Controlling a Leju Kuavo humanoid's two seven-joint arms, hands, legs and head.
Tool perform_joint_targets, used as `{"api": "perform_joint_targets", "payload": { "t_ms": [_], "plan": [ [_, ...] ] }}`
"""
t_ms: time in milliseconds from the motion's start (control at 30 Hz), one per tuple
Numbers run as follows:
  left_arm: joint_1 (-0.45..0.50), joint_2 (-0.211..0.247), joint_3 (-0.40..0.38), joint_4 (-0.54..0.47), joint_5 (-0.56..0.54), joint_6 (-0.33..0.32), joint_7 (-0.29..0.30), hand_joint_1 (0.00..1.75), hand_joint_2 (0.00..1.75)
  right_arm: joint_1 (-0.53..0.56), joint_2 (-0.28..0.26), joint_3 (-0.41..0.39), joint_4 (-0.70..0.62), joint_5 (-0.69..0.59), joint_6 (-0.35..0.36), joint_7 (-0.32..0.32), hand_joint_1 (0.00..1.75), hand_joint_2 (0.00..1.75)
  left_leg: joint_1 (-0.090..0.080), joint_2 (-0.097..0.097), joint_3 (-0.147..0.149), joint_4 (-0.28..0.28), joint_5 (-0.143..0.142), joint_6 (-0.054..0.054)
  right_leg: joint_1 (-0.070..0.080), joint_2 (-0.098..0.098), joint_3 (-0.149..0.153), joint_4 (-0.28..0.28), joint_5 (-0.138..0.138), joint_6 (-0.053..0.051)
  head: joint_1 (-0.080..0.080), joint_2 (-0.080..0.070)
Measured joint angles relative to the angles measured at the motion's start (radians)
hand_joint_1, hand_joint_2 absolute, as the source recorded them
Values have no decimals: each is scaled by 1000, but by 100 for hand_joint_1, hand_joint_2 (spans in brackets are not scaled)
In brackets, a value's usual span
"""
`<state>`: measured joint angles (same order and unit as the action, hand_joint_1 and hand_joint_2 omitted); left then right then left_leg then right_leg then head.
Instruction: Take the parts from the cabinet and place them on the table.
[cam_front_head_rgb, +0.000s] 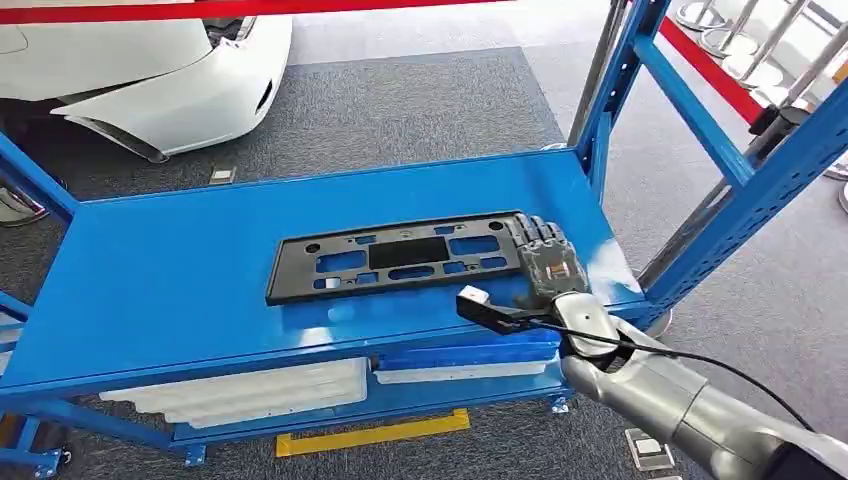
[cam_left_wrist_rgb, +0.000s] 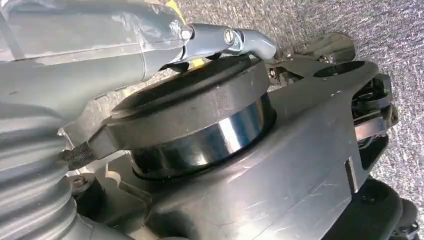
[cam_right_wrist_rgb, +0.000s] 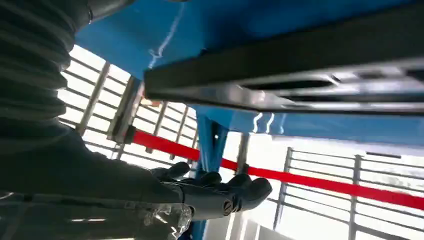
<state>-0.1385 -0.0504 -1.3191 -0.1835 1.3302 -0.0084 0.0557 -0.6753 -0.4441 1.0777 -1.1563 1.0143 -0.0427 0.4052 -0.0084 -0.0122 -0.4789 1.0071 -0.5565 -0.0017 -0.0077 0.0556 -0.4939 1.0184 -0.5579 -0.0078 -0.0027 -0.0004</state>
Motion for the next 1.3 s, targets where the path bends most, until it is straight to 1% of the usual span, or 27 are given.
{"api": "perform_joint_targets", "payload": {
  "t_ms": [100,200,300,1067,1300],
  "plan": [
    [0,-2,0,0,10,5,1,0,175,-29,28,3,15,-3,-15,-30,0,175,0,-1,0,0,0,0,0,-1,0,0,0,0,-1,0],
    [-1,-3,0,0,11,6,4,0,175,-50,49,10,32,-13,-20,-38,0,175,0,-1,0,0,0,0,0,-1,0,0,0,0,-1,0],
    [-1,-3,0,0,9,6,4,0,175,-58,58,13,43,-24,-24,-41,0,175,0,-1,-1,0,0,0,0,-1,0,0,0,0,0,0],
    [1,-3,0,0,-5,1,-6,0,175,-63,65,20,80,-37,-34,-40,0,175,-1,-1,-1,1,0,1,-1,-1,-1,0,0,0,0,0],
    [1,-2,0,0,-21,-5,-6,0,175,-60,65,20,94,-59,-31,-40,0,175,-1,-1,-1,1,0,1,-1,-1,-1,0,0,0,0,0]
  ]
}}
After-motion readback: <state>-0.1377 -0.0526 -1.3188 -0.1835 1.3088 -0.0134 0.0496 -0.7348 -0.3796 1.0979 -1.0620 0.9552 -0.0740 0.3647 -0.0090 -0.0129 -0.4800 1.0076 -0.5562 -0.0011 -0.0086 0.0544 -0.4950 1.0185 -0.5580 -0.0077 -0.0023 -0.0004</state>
